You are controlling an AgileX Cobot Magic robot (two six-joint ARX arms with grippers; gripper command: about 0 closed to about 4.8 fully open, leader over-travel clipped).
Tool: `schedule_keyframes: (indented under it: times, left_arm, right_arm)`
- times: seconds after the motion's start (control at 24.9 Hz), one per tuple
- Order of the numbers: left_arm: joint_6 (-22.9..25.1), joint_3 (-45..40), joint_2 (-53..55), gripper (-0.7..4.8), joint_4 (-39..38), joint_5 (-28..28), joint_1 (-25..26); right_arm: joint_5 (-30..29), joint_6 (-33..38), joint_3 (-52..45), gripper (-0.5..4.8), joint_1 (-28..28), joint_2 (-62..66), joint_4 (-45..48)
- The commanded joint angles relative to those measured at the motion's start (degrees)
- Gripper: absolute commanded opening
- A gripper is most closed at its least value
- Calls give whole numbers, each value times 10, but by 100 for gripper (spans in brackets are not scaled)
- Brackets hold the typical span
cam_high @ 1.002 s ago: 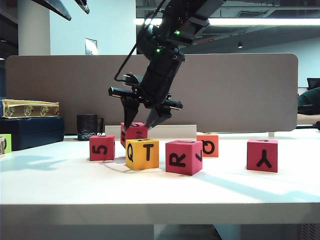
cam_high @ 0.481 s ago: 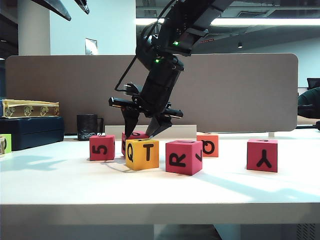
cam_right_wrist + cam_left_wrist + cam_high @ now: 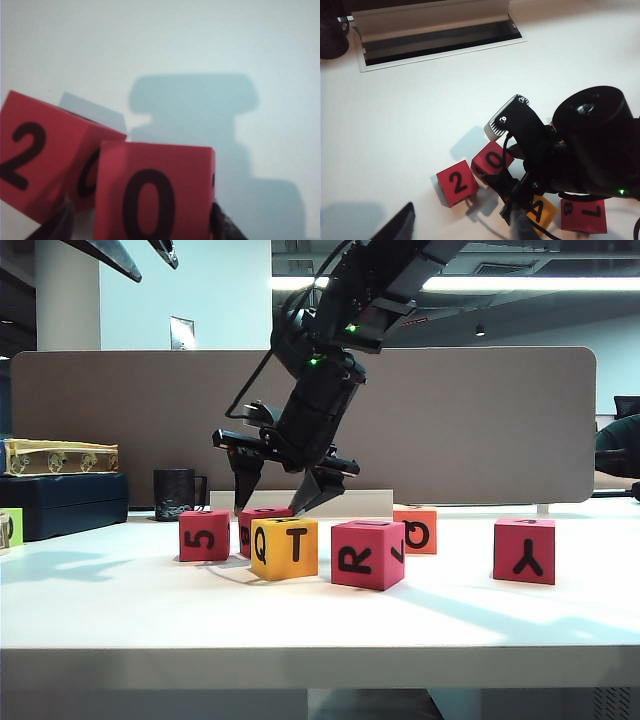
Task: Select the appropriate blocks from the scattered letter blocks on the table and arrange them in a row to spell out "2024".
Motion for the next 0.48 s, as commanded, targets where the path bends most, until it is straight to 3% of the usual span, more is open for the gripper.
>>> schedule_keyframes:
  times: [0.04, 0.16, 0.48]
  left_arm:
    - [3, 2, -3, 237, 2, 3, 0]
    - [3, 2, -3, 237, -3, 3, 0]
    - [3, 2, -3, 237, -13, 3, 0]
  right_arm:
    - [-1, 1, 3, 377, 0, -5, 11]
    - [0, 0, 3, 415, -2, -7, 11]
    - [4, -3, 81, 414, -13, -8, -25]
